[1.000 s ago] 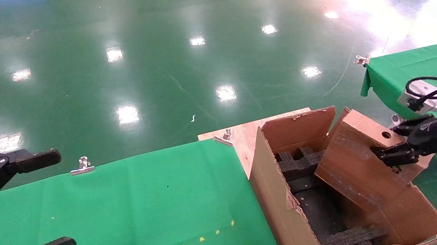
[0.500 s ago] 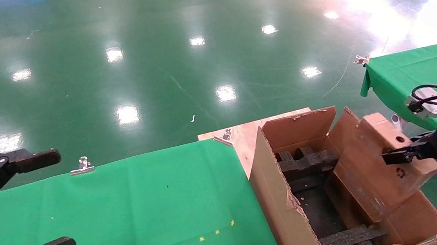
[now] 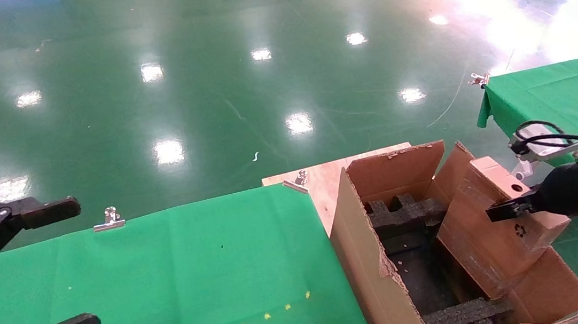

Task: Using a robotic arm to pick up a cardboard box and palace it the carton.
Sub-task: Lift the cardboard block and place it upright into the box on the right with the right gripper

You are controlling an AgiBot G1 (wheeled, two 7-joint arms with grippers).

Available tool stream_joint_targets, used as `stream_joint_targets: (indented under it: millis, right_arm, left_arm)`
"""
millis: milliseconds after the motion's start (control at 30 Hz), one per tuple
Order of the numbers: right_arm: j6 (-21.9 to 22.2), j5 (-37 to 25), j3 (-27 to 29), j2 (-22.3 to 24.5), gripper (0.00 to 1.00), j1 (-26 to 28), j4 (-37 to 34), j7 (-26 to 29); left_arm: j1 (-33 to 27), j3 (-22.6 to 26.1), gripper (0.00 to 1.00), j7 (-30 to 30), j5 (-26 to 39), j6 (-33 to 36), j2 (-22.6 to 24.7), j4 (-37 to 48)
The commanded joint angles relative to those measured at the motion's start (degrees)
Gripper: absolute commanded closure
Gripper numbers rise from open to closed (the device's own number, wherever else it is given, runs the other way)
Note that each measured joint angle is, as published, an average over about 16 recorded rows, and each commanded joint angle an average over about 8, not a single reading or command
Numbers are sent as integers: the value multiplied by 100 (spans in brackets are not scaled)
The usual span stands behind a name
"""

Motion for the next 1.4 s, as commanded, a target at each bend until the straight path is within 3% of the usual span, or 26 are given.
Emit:
stream_joint_targets:
  millis: [33,600,1400]
  right_arm:
    - [51,-77,-40,-57,100,-60,0,103]
    - [677,-1123,-295,-597,100,-640,1,1489]
    - [1208,-2697,-522,-1113,100,-1712,-100,3629]
  left_arm:
    - [0,0,0,0,0,0,0,0]
    - [0,1,0,1,-1,-1,-1,0]
    - [-1,3,0,2,-2,-1,-1,0]
